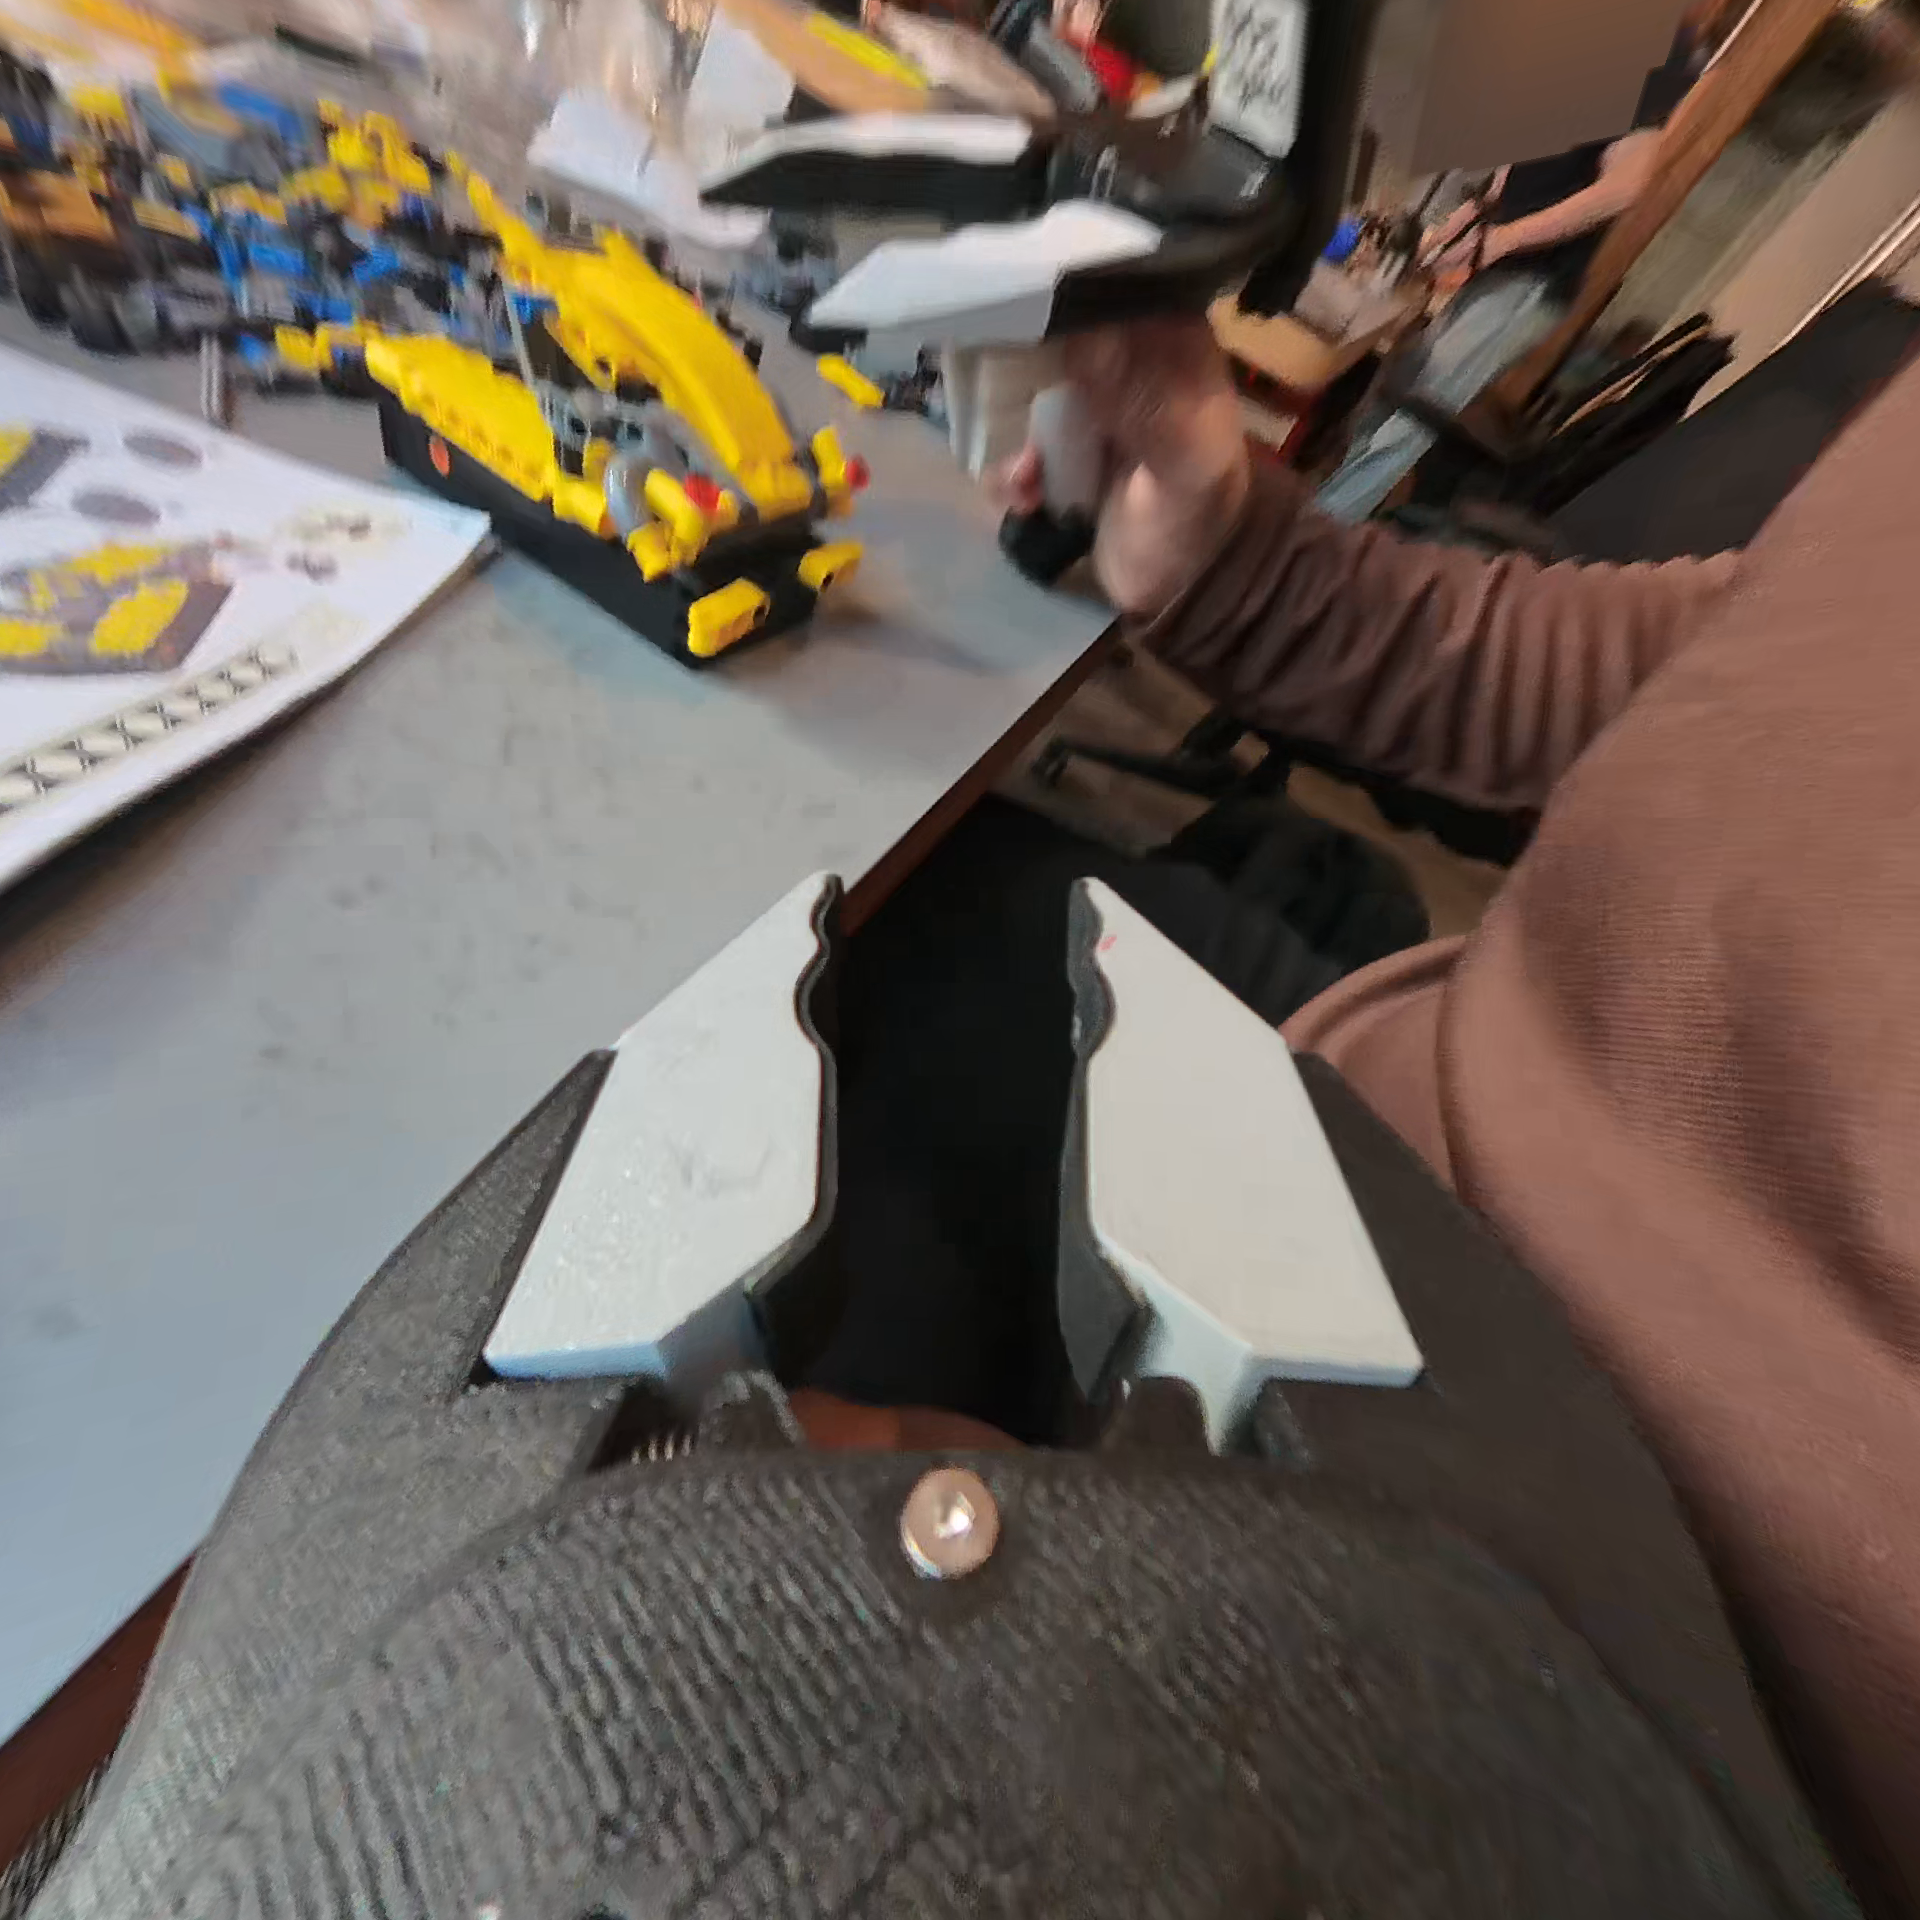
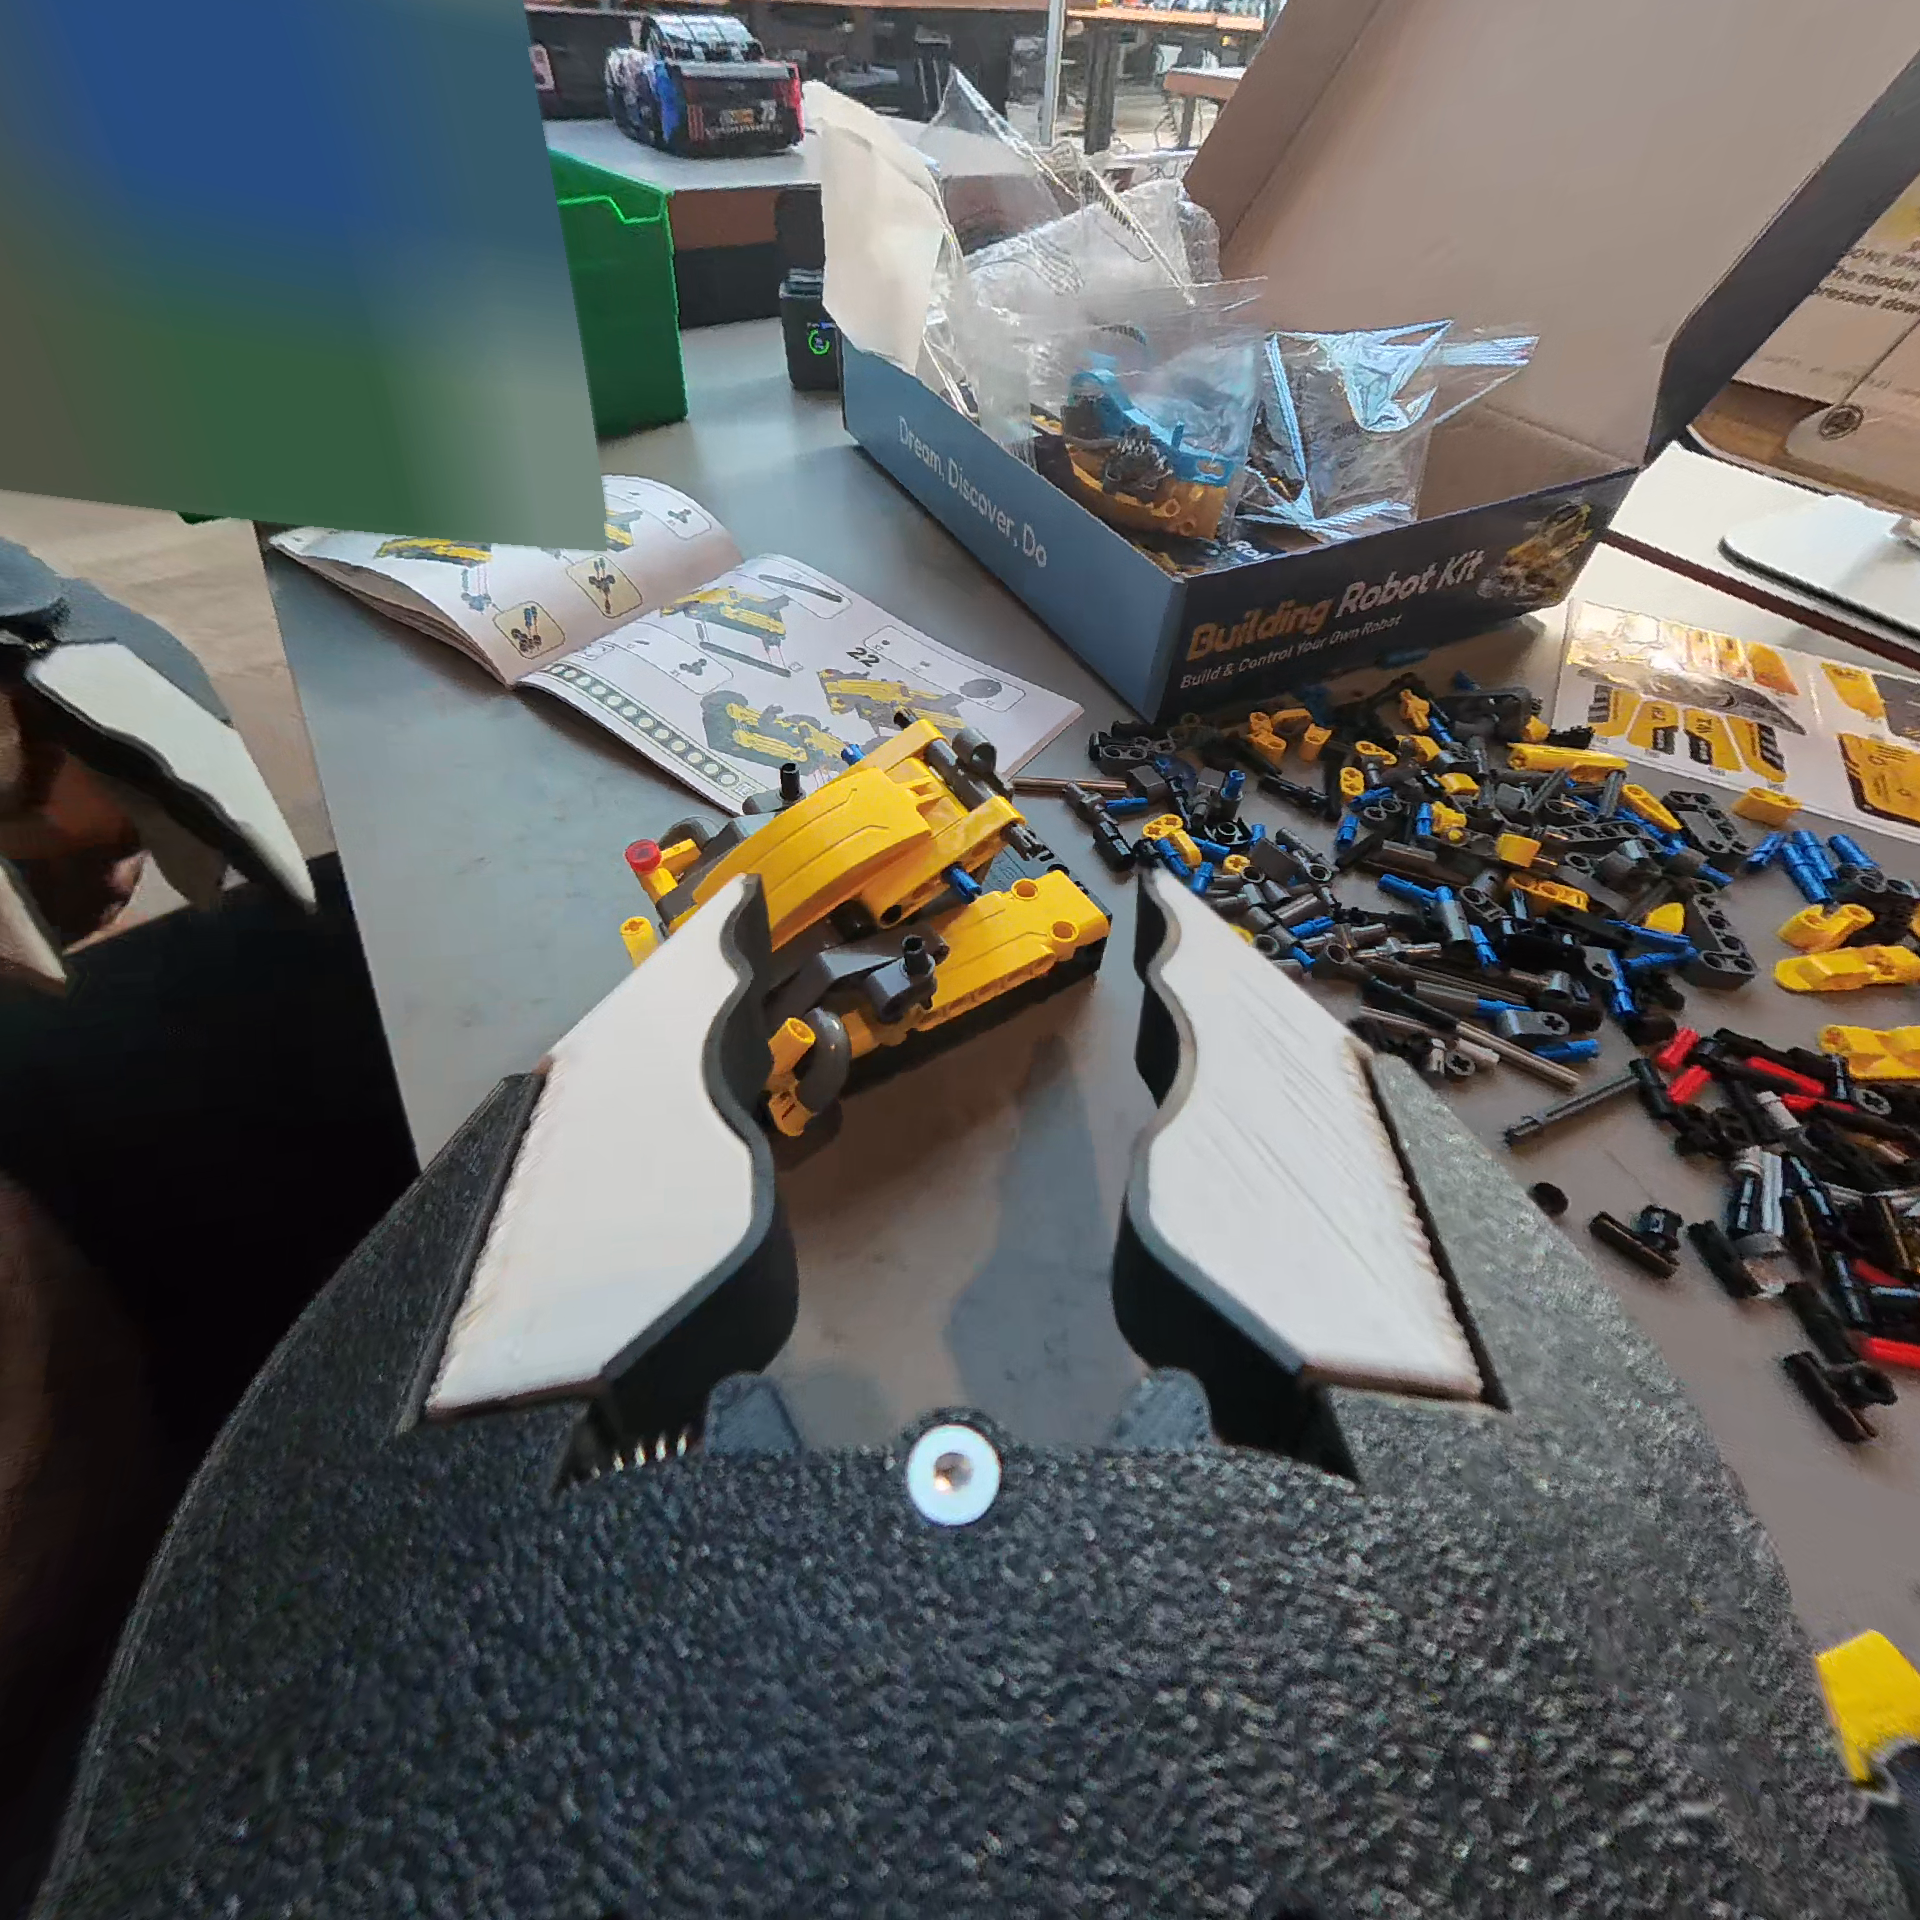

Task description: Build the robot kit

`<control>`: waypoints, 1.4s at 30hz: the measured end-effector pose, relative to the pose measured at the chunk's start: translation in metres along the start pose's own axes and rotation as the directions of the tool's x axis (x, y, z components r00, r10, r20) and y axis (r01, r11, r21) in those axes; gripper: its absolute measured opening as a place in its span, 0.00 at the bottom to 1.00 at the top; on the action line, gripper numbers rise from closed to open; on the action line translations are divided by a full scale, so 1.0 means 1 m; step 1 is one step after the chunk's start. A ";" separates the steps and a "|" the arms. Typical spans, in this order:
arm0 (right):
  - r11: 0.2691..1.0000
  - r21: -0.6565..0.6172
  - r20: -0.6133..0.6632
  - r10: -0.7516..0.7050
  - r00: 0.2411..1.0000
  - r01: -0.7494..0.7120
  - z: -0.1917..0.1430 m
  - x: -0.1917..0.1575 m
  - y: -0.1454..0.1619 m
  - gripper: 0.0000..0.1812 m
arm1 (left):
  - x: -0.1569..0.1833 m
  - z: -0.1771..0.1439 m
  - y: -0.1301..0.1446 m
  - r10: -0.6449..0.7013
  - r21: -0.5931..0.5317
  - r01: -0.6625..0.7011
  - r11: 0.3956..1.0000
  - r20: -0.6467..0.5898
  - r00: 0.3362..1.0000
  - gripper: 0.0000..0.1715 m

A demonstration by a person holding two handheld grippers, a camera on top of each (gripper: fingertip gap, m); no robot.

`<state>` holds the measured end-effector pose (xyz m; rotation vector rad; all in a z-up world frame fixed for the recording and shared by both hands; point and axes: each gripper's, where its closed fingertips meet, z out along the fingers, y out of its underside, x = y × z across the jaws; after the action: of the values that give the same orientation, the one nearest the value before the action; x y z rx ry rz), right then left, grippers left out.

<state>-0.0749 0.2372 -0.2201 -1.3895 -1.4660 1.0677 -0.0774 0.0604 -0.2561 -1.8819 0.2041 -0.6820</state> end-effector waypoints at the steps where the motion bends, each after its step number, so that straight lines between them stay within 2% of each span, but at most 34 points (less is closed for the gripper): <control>1: 1.000 -0.006 0.013 -0.006 1.000 0.006 0.001 -0.002 0.001 0.36 | 0.002 -0.001 -0.008 0.002 0.034 -0.002 0.999 -0.004 1.000 0.24; 3: 0.999 -0.018 0.035 -0.027 0.999 0.028 0.002 -0.007 0.002 0.34 | -0.001 -0.003 -0.026 -0.024 0.102 0.024 0.995 0.002 1.000 0.23; 5: 0.998 -0.023 0.060 -0.048 0.997 0.050 0.002 -0.013 0.003 0.28 | -0.007 -0.003 -0.042 -0.049 0.146 0.045 0.988 0.022 0.999 0.22; 7: 0.998 -0.027 0.072 -0.054 0.996 0.056 0.003 -0.015 0.004 0.26 | -0.017 0.000 -0.048 -0.015 0.108 0.007 0.994 0.077 0.997 0.22; 11: 0.997 -0.046 0.130 -0.060 0.990 0.067 -0.001 -0.021 0.007 0.21 | -0.044 0.001 -0.061 0.172 -0.004 -0.175 0.985 0.205 0.964 0.20; 13: 0.993 -0.080 0.143 -0.077 0.987 0.089 -0.005 -0.020 0.014 0.18 | -0.066 0.003 -0.064 0.231 -0.072 -0.220 0.973 0.254 0.939 0.19; 17: 0.987 -0.123 0.188 -0.081 0.979 0.105 -0.013 -0.018 0.025 0.14 | -0.088 0.020 -0.064 0.288 -0.173 -0.253 0.952 0.222 0.931 0.19; 21: 0.990 -0.103 0.166 -0.075 0.983 0.093 -0.018 -0.003 0.023 0.12 | -0.092 0.039 -0.070 0.321 -0.199 -0.286 0.938 0.180 0.930 0.18; 25: 0.984 -0.130 0.212 -0.089 0.973 0.119 -0.014 0.002 0.027 0.08 | -0.099 0.056 -0.071 0.389 -0.255 -0.348 0.902 0.134 0.911 0.16; 27: 0.980 -0.136 0.220 -0.116 0.969 0.148 -0.011 0.004 0.027 0.08 | -0.099 0.061 -0.071 0.414 -0.266 -0.372 0.890 0.124 0.902 0.16; 29: 0.987 -0.097 0.256 -0.098 0.962 0.126 -0.009 -0.001 0.021 0.08 | -0.099 0.061 -0.069 0.380 -0.274 -0.331 0.903 0.152 0.912 0.17; 33: 0.991 -0.077 0.305 -0.085 0.948 0.114 -0.007 -0.004 0.016 0.09 | -0.088 0.058 -0.064 0.396 -0.225 -0.358 0.906 0.154 0.905 0.17; 36: 0.986 -0.108 0.357 -0.079 0.931 0.126 -0.001 -0.004 0.020 0.09 | -0.081 0.067 -0.073 0.388 -0.209 -0.369 0.906 0.059 0.920 0.17; 39: 0.984 -0.140 0.430 -0.036 0.902 0.106 0.003 -0.010 0.023 0.09 | -0.092 0.073 -0.084 0.409 -0.221 -0.397 0.891 0.013 0.912 0.16; 42: 0.981 -0.148 0.456 -0.041 0.889 0.121 0.007 -0.011 0.023 0.09 | -0.088 0.080 -0.084 0.345 -0.228 -0.364 0.903 -0.119 0.931 0.14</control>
<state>-0.0741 0.2267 -0.2447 -1.2295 -1.9770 1.2929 -0.1209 0.1978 -0.2335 -1.9834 0.6925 -0.4921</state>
